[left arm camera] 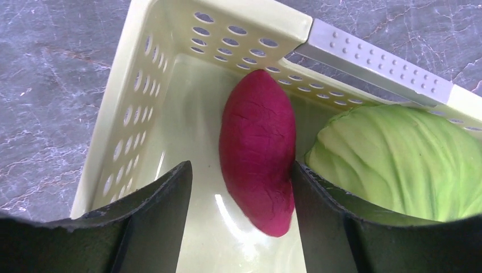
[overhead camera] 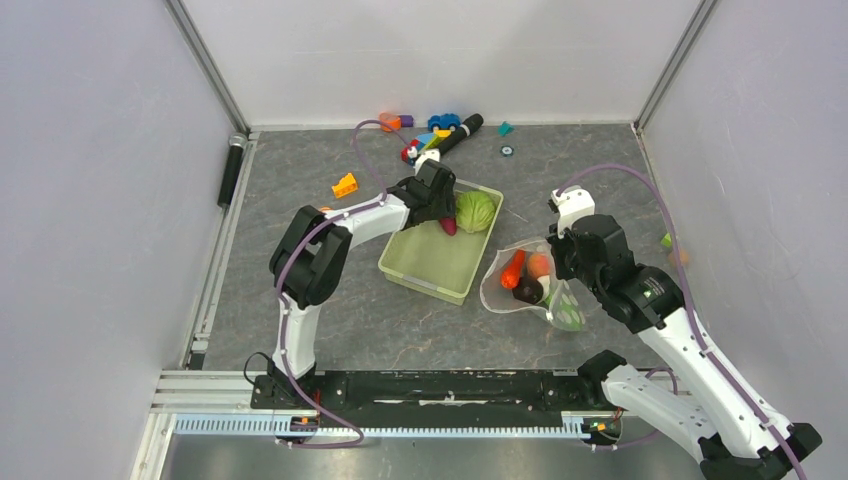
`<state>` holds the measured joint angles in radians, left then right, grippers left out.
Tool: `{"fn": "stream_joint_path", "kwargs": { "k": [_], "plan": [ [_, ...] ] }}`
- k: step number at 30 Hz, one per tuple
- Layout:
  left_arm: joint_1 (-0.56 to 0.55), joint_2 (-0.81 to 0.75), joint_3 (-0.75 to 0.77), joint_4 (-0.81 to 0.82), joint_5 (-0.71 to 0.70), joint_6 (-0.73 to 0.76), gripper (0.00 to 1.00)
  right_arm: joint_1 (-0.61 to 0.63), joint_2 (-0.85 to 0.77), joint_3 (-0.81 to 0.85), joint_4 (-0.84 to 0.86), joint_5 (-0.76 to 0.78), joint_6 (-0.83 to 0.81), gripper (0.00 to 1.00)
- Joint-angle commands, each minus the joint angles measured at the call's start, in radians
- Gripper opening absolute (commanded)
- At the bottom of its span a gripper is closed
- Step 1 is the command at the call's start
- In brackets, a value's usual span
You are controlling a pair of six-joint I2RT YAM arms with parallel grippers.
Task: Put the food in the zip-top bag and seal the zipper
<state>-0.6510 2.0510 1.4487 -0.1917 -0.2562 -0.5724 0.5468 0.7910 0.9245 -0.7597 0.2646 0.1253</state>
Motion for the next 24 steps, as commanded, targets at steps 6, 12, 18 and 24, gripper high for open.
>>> {"fn": "stream_joint_path", "kwargs": {
  "k": [6, 12, 18, 24],
  "plan": [
    [0.005, 0.060, 0.051, -0.004, -0.027, -0.063, 0.67, -0.003, -0.018, 0.001, 0.031, 0.015, -0.014, 0.14],
    [0.005, 0.066, 0.046, -0.020, -0.025, -0.064, 0.50, -0.001, -0.015, 0.001, 0.031, 0.016, -0.013, 0.14],
    [0.004, 0.017, 0.014, -0.009, 0.022, -0.060, 0.03, -0.002, -0.019, 0.000, 0.032, 0.015, -0.014, 0.15],
    [-0.001, -0.102, -0.068, 0.018, 0.051, -0.049, 0.02, -0.002, -0.022, -0.001, 0.033, 0.007, -0.013, 0.15]
  ]
}}
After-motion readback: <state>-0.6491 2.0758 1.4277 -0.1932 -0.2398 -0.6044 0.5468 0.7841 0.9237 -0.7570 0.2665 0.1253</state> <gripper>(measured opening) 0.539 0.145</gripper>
